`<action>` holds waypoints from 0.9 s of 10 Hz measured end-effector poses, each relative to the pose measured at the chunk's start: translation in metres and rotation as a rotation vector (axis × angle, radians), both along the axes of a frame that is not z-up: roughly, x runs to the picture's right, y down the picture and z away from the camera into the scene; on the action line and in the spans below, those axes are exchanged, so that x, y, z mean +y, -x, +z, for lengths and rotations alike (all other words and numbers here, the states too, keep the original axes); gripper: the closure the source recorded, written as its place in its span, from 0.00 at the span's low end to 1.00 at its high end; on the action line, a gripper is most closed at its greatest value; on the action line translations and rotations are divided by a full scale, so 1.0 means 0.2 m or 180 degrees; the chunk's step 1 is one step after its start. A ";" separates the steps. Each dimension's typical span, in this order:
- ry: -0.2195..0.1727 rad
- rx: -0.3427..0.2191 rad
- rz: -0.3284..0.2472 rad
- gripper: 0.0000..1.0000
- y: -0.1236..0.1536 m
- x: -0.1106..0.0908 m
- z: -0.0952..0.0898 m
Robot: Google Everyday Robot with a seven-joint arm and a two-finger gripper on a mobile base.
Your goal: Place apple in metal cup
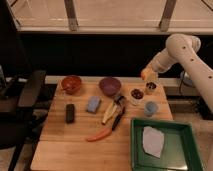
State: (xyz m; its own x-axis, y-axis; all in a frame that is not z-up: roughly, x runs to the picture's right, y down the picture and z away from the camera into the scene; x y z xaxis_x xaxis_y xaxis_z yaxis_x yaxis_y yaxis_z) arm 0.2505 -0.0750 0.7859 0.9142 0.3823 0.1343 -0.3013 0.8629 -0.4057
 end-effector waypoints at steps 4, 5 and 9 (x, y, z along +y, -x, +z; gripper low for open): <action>0.0034 0.0022 0.0065 1.00 -0.03 0.01 0.03; 0.0054 0.0036 0.0132 1.00 -0.08 0.01 0.06; -0.0007 0.0141 0.0361 1.00 -0.33 0.03 0.20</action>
